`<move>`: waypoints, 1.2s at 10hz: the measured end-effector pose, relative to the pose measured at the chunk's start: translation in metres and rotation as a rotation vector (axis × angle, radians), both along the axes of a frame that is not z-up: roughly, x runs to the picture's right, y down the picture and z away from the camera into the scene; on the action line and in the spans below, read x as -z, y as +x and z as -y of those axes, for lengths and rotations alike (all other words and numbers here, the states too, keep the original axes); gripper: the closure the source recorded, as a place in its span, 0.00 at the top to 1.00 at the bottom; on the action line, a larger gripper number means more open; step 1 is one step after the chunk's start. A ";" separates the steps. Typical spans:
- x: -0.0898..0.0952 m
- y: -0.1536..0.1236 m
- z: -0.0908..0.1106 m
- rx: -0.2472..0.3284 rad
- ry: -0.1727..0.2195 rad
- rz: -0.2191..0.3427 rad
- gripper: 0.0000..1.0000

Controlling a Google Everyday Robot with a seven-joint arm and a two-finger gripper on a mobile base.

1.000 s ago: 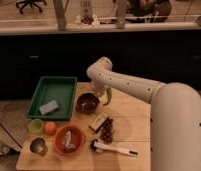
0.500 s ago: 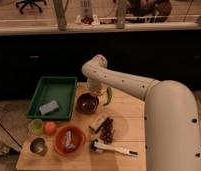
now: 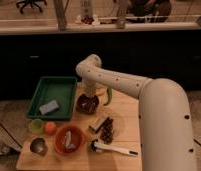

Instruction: Place fork in purple bowl

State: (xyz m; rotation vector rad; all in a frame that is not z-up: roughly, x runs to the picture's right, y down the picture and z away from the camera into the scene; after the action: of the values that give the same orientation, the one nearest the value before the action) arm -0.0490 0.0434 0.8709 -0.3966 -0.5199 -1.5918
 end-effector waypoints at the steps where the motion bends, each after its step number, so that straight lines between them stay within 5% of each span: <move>1: 0.000 0.000 -0.002 0.008 -0.006 0.000 0.02; 9: -0.001 -0.011 -0.010 0.037 -0.038 0.006 0.78; 12: -0.001 -0.011 -0.009 0.044 -0.037 -0.007 0.80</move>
State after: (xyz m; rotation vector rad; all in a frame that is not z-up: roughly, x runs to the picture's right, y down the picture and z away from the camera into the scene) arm -0.0596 0.0528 0.8718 -0.4435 -0.5393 -1.6244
